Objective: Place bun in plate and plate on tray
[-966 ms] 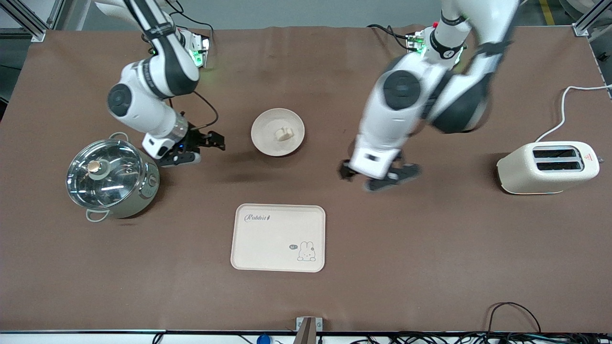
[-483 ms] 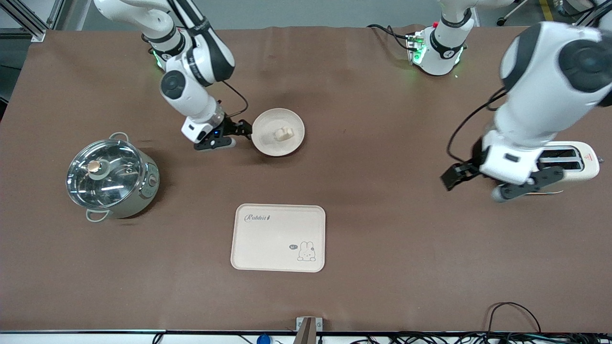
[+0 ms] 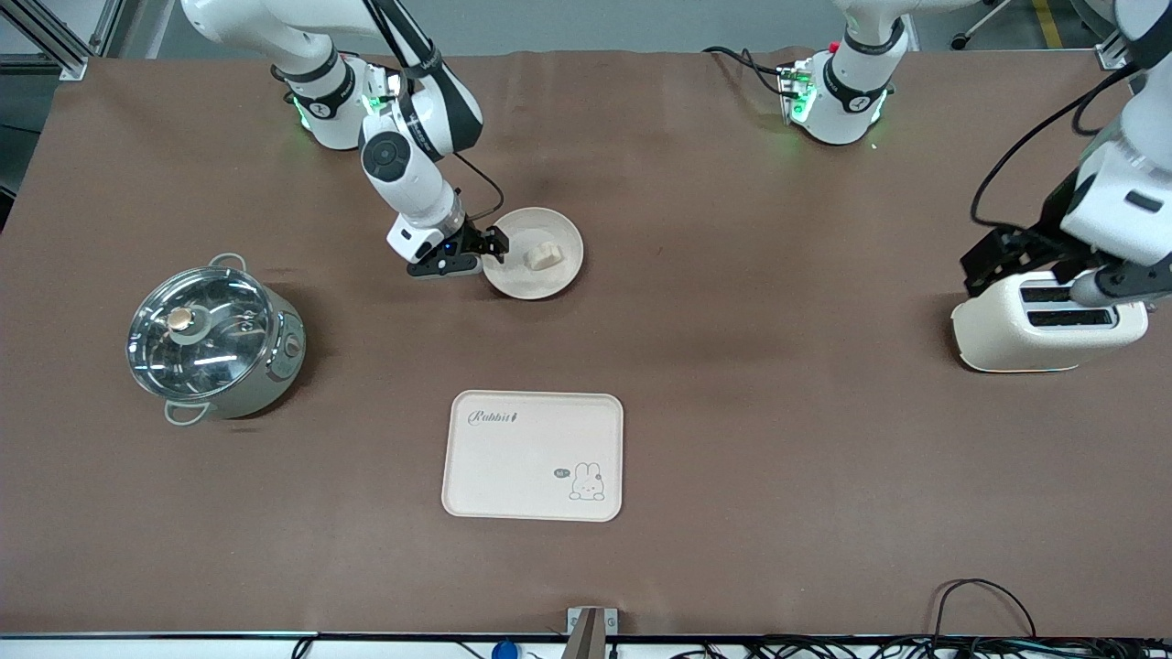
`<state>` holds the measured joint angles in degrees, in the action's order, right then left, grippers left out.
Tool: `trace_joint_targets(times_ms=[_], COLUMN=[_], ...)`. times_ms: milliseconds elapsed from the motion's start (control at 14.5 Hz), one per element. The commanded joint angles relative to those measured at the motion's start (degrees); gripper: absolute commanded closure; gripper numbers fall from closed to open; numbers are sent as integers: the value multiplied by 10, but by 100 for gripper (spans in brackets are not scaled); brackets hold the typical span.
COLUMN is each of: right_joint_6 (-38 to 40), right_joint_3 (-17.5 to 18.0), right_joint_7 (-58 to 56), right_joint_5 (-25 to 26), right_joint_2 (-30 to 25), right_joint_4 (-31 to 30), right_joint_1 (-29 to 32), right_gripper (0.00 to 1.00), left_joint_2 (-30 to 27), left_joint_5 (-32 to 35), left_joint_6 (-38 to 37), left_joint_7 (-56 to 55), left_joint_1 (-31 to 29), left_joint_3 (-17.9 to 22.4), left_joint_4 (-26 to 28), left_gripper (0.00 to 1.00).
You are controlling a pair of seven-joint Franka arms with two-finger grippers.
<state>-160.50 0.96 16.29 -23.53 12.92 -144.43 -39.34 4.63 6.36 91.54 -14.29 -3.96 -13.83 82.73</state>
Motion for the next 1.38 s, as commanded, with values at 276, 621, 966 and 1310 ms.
trace_joint_targets(times_ms=[276,621,966,1310], right_joint_6=[-10,-10,-10,-31], right_joint_3=[-3,1,1,0], right_joint_7=[15,25,54,49], right_joint_5=[-12,-16,-25,-25], right_joint_2=[11,11,11,25], right_joint_4=[-4,-1,6,7], right_joint_1=[-7,-15,-38,-51], right_gripper=[27,37,60,95], left_joint_2=[-109,-132,-124,-91], left_joint_5=[-72,-72,-70,-71], left_joint_6=[-18,-29,-30,-26], left_joint_7=[82,82,83,83], left_joint_1=[-10,-7,-6,-5], left_joint_3=[52,45,27,27], left_joint_4=[105,129,123,98], left_gripper=[0,0,0,0])
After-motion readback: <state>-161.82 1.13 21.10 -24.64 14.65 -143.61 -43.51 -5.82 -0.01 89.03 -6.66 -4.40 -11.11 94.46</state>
